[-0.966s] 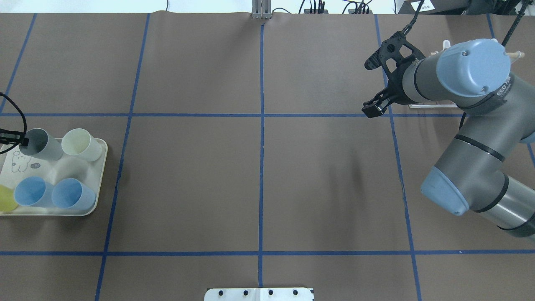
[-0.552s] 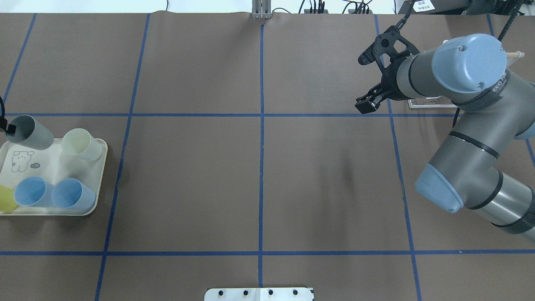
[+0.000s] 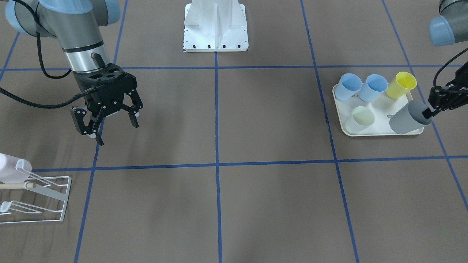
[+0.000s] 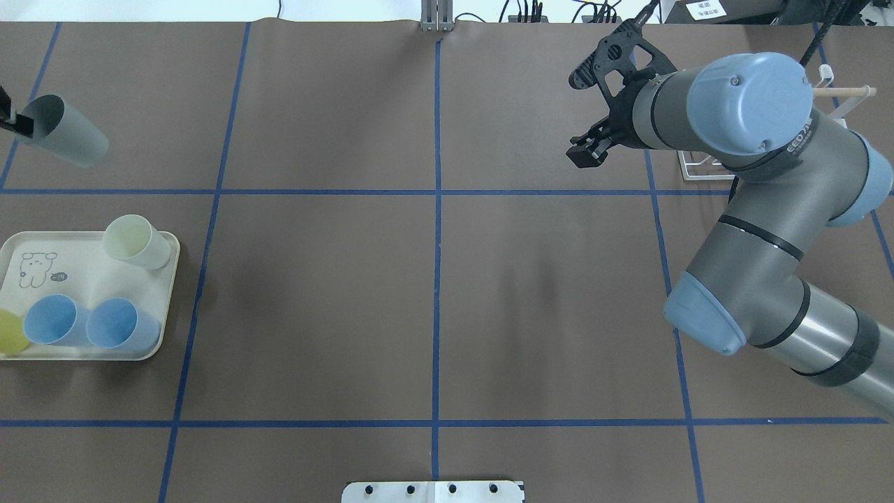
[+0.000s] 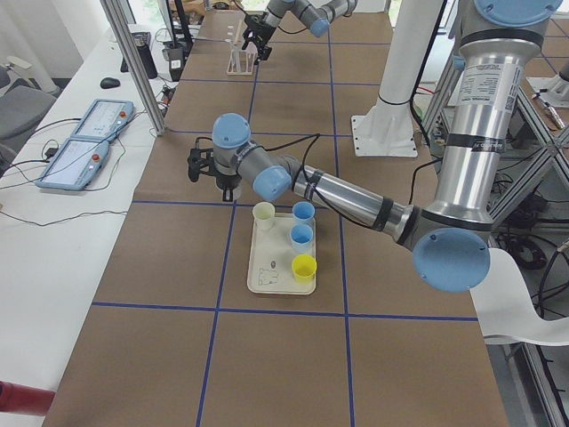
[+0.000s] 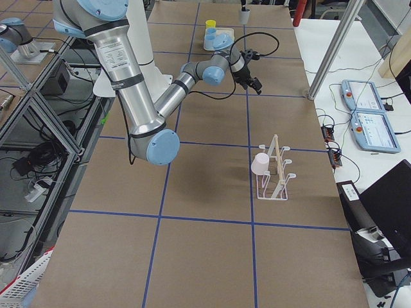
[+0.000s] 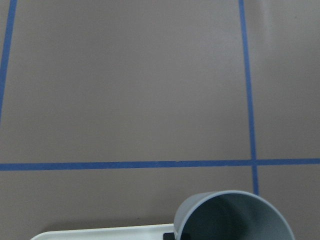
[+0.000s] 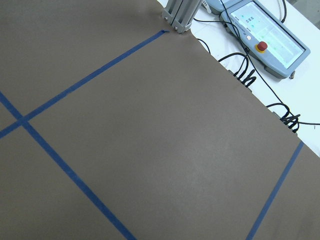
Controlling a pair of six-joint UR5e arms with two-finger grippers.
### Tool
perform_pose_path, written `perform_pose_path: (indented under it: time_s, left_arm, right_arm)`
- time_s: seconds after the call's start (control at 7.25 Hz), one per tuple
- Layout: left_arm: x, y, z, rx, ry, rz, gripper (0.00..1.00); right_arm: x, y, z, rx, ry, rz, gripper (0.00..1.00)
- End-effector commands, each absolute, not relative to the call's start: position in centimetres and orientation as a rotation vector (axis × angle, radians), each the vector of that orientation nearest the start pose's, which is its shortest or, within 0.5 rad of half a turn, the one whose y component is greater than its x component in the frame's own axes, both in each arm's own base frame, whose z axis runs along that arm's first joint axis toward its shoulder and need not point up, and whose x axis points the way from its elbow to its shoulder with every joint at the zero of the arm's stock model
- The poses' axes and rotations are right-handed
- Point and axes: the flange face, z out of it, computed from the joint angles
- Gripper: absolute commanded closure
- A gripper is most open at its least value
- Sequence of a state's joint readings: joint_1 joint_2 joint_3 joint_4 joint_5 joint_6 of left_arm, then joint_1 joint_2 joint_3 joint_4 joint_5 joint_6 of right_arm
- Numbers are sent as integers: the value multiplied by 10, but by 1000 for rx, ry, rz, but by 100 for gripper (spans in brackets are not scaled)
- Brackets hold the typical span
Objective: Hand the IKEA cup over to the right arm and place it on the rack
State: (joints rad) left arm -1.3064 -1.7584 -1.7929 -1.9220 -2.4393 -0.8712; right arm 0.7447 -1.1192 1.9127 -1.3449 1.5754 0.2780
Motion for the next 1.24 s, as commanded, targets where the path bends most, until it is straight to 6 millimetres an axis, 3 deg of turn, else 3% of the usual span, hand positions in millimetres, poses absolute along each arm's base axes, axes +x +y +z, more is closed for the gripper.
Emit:
perform_pose_path:
  time_s: [0.0,0.28,0.55,0.83,0.97,1.1]
  left_arm:
    - [105,-585,302,58,1190,-429,100]
    - [119,-599,259,-99,1295,-459,100]
    - [182,-586,219,-178,1353,-441,100]
    - [227,-572,180,-207,1398,-366,100]
    - [247,-565,167,-224,1404,-330,100]
    - [257,-560,153,-254,1411,-338,100]
  right_arm:
    - [-371,-501,213,1010,-596,-497,0]
    - [-381,-509,216,1214,-750,-430,1]
    - [-409,-493,221,1278,-855,-327,1]
    - [-450,-470,181,1340,-891,-305,1]
    - [-470,-471,170,1337,-905,-318,1]
    - [-480,-465,155,1353,-917,-333,1]
